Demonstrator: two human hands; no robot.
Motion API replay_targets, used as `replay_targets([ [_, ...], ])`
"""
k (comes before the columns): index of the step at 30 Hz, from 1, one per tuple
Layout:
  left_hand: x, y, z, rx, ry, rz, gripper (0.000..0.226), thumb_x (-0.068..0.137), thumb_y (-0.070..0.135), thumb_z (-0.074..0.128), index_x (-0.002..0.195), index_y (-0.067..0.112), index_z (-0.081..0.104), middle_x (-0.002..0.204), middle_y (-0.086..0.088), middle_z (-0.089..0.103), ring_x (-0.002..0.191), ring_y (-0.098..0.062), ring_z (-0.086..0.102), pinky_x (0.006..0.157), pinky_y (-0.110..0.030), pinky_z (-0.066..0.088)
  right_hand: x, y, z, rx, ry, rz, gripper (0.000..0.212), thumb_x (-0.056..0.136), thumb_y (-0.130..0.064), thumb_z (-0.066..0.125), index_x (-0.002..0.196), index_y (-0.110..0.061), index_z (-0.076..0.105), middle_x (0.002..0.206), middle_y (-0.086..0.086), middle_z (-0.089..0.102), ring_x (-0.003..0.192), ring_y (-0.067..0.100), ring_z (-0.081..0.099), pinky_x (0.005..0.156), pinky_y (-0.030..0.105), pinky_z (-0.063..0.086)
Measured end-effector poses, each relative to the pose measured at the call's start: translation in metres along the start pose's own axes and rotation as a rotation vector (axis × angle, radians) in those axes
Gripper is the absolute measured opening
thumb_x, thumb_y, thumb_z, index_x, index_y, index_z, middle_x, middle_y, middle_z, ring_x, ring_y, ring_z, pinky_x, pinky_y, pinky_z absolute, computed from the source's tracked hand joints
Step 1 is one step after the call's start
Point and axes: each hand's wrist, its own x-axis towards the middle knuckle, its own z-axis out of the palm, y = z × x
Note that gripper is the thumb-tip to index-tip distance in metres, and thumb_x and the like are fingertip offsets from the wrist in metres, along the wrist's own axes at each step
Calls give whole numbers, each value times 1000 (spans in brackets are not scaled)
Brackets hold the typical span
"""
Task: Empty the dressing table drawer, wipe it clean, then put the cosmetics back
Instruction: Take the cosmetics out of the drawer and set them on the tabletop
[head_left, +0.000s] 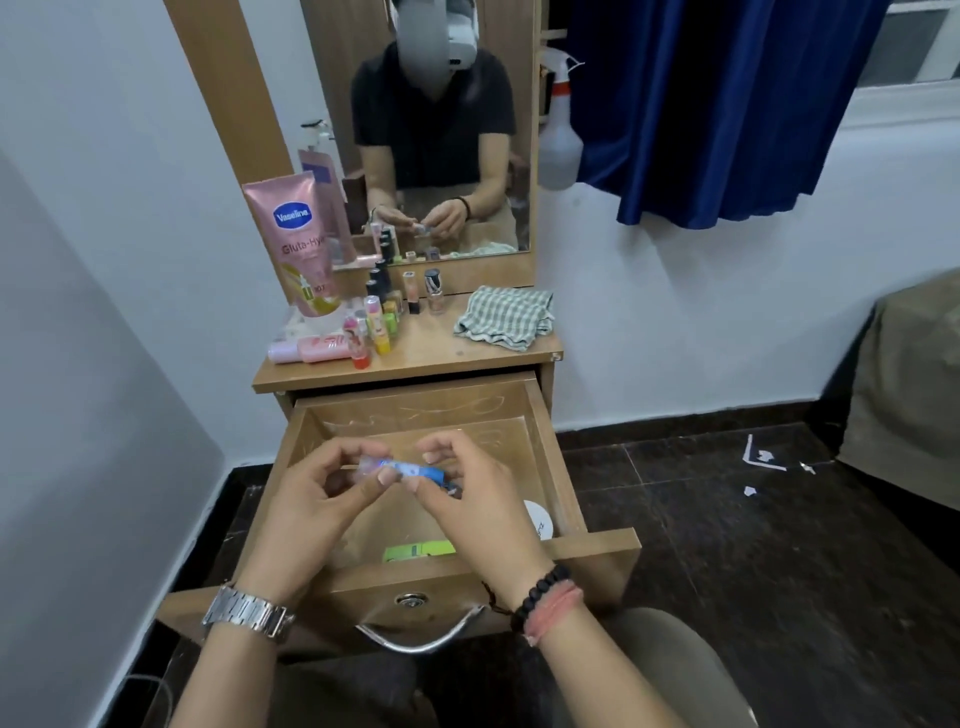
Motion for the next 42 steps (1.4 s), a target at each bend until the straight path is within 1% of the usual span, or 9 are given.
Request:
replay_targets([
  [4, 0, 11, -3, 64, 115, 62, 21, 77, 20, 72, 98, 24, 70, 98, 0, 73, 88, -13, 68, 75, -15, 51, 2, 4, -4, 162, 69, 39, 22, 88, -29, 64, 108, -37, 56, 109, -21, 58, 101, -1, 57, 86, 22, 50],
  [6, 7, 24, -6, 188, 175, 116, 21, 82, 14, 71, 98, 28, 71, 98, 3, 72, 85, -6, 67, 71, -11, 49, 3, 4, -5, 189, 69, 51, 23, 89, -29, 63, 109, -37, 56, 111, -21, 57, 103, -1, 56, 85, 20, 49],
  [10, 48, 68, -5, 517, 198, 332, 24, 83, 12, 70, 101, 28, 70, 103, 8, 65, 88, 1, 63, 77, -7, 47, 2, 1, -6, 202, 50, 59, 22, 90, -29, 62, 109, -38, 55, 112, -23, 55, 107, -3, 53, 89, 22, 48],
  [16, 154, 110, 18, 954, 173, 421, 18, 82, 19, 70, 99, 25, 66, 96, 9, 68, 93, -13, 60, 78, -35, 54, -1, 3, -7, 187, 51, 68, 22, 90, -30, 62, 108, -41, 54, 115, -20, 54, 106, -5, 52, 93, 24, 47],
  [21, 225, 103, 30, 1173, 70, 421, 16, 84, 13, 62, 95, 23, 69, 97, 2, 69, 91, -18, 59, 78, -33, 51, 1, 3, -10, 180, 39, 63, 21, 91, -30, 61, 106, -41, 53, 114, -23, 54, 106, -8, 50, 85, 14, 43],
  [24, 244, 100, 34, 1286, 35, 376, 18, 84, 11, 60, 92, 23, 70, 97, -5, 68, 92, -26, 62, 80, -38, 54, 2, 2, -10, 186, 26, 74, 19, 91, -30, 60, 105, -41, 53, 113, -22, 54, 106, -7, 50, 85, 15, 43],
  [28, 255, 98, 32, 1390, 33, 332, 17, 85, 12, 60, 93, 23, 70, 98, -6, 68, 96, -29, 60, 84, -41, 51, 1, 2, -11, 188, 17, 84, 18, 92, -29, 59, 105, -40, 53, 110, -22, 55, 108, -8, 48, 80, 11, 39],
  [33, 255, 98, 34, 1418, -13, 295, 15, 86, 13, 61, 92, 23, 71, 98, -9, 68, 89, -30, 62, 77, -38, 53, 2, 1, -12, 186, 10, 84, 18, 92, -28, 58, 105, -39, 54, 112, -21, 55, 105, -9, 49, 70, 4, 40],
  [42, 253, 93, 35, 1419, -46, 264, 14, 86, 12, 63, 95, 18, 72, 100, -7, 65, 78, -22, 55, 65, -30, 46, 1, -1, -14, 185, 12, 83, 18, 92, -26, 58, 106, -37, 54, 113, -20, 52, 105, -5, 51, 65, -4, 36],
])
